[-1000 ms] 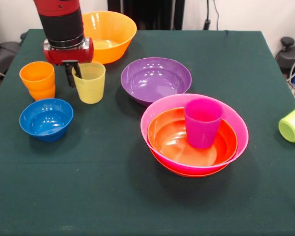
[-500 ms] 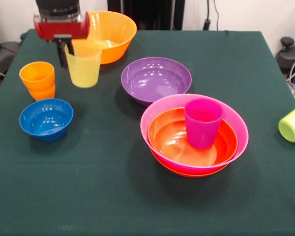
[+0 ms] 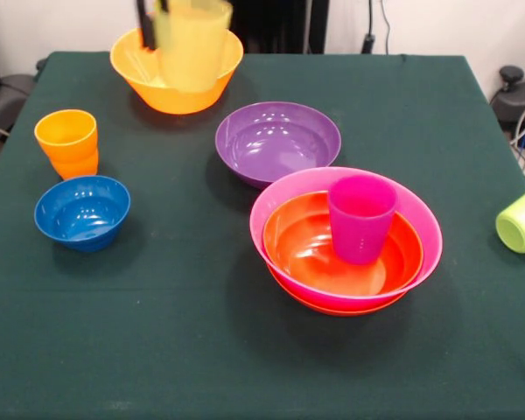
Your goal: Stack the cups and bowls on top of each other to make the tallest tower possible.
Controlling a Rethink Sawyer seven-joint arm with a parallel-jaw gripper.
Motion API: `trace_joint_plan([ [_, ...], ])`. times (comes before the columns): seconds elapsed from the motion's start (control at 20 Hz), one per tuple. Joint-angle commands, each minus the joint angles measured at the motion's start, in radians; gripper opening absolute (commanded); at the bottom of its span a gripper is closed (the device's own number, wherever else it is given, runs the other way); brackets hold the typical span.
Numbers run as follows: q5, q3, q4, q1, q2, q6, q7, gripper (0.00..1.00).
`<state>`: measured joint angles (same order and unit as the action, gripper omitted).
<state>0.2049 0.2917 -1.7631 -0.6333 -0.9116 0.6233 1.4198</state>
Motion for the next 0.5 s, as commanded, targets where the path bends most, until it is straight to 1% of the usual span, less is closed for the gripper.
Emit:
trace_joint_plan([
  [0.05, -0.035, 0.003, -0.032, 0.086, -0.070, 0.095, 0.154, 0.00],
  [0.15, -0.036, -0.017, -0.020, 0.113, -0.050, 0.073, 0.182, 0.00],
  [0.35, -0.047, -0.059, -0.009, 0.172, -0.035, 0.056, 0.247, 0.00],
  [0.5, -0.055, -0.084, -0.004, 0.203, -0.017, 0.040, 0.274, 0.00],
])
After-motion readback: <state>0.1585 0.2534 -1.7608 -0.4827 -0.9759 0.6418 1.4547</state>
